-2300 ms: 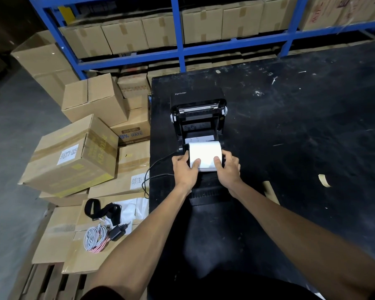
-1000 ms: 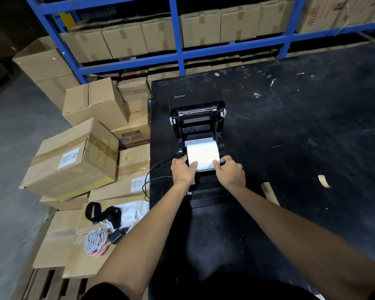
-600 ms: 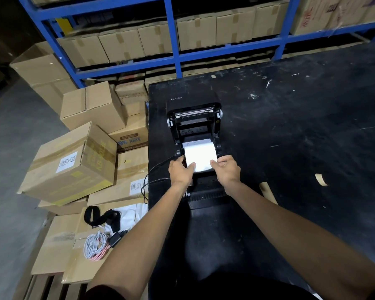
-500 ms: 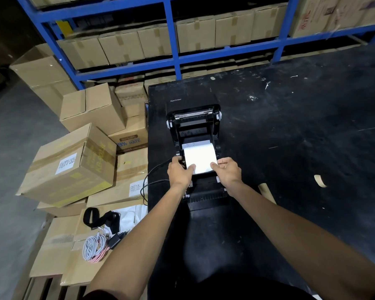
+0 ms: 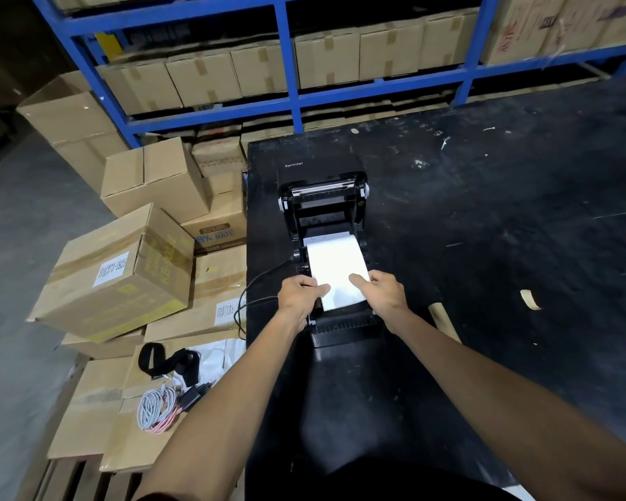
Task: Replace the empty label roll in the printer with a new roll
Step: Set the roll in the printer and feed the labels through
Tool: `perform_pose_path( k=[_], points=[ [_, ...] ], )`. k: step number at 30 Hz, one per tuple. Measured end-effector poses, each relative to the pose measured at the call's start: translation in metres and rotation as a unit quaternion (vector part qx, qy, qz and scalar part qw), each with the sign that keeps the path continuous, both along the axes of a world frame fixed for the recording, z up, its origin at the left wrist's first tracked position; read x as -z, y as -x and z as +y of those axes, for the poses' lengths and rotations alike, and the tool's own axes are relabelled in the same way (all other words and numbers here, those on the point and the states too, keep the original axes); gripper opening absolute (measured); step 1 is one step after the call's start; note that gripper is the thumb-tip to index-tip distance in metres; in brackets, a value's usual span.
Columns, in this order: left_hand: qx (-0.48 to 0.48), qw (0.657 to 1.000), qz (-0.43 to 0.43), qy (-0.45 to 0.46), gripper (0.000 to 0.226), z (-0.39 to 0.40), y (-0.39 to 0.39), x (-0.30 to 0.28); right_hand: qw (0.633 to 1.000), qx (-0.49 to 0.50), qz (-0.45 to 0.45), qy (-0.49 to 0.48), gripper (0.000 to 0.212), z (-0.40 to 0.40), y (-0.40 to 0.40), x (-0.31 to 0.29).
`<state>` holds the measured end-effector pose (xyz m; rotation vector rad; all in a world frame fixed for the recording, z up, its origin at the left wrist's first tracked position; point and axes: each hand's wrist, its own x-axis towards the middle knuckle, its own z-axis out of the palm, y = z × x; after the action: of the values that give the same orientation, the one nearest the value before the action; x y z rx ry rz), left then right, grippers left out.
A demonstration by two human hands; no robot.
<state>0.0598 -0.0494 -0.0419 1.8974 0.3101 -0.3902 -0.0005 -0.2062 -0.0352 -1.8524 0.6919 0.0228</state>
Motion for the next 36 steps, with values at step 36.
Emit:
perform_pose_path(
  k=[36],
  points=[
    [0.410,0.685,-0.461,-0.387,0.040,0.018,0.038,0.030,0.994,-0.064,0.022,0.080,0.016,-0.022,-0.009,0.013]
  ],
)
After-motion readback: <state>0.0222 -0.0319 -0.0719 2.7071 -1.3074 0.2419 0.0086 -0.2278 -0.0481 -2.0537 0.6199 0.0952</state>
